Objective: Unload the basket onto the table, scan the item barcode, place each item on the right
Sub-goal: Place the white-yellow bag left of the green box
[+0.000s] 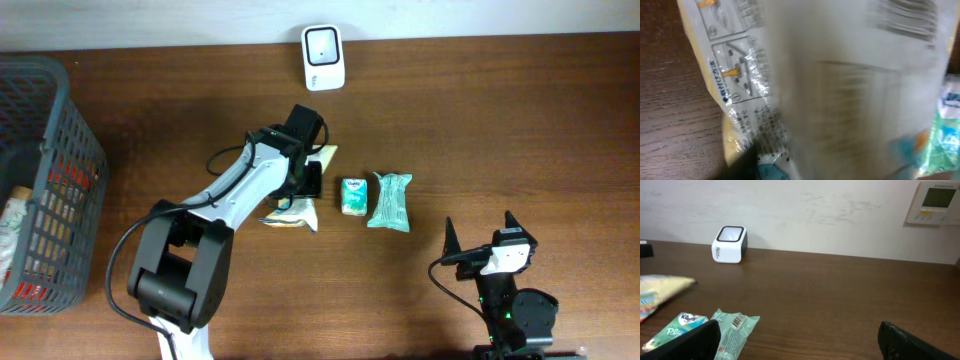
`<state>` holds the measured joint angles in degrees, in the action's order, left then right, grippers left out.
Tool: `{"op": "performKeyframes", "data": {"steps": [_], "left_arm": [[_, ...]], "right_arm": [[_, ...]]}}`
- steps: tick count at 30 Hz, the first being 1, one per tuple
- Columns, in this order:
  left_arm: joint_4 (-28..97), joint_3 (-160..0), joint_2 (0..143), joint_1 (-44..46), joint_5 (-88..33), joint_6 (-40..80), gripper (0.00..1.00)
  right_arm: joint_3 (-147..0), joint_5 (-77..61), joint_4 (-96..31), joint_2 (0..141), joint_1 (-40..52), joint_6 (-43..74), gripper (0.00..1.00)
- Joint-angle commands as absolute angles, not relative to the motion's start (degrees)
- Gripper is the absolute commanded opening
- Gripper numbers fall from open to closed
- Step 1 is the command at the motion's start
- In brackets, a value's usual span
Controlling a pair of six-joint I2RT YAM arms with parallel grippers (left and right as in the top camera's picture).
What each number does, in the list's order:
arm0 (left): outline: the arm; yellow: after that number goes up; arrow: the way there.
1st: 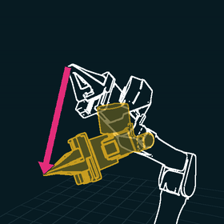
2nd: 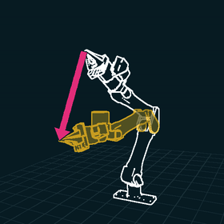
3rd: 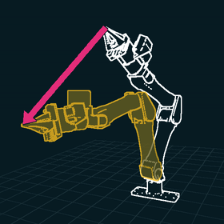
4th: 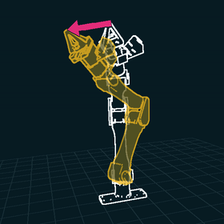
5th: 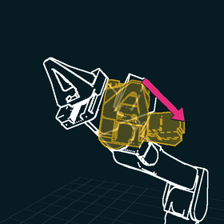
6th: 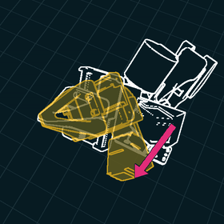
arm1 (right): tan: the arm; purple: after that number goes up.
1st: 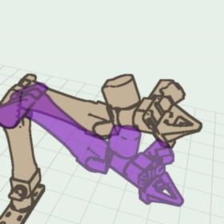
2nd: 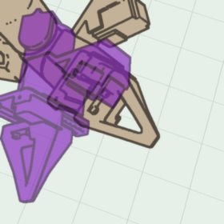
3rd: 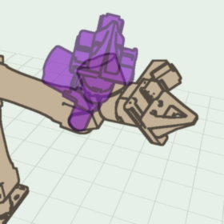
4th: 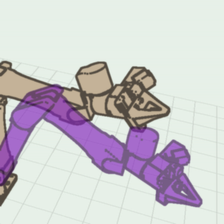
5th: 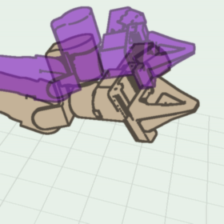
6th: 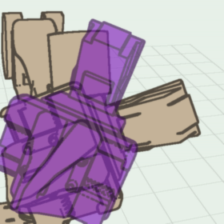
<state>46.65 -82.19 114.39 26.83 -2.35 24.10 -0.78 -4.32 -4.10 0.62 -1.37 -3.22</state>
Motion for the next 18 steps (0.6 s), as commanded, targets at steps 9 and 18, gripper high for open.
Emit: {"op": "performKeyframes", "data": {"steps": [9,18], "left_arm": [[51.1,-101.2,95.1,21.8,5.9,14.0,0.99],[55.3,-104.2,81.6,0.1,23.9,11.9,1.0]], "right_arm": [[-0.3,-3.8,-4.1,0.2,-1.5,-3.2,0.99],[-0.3,-3.8,-4.1,0.2,-1.5,-3.2,0.99]]}}
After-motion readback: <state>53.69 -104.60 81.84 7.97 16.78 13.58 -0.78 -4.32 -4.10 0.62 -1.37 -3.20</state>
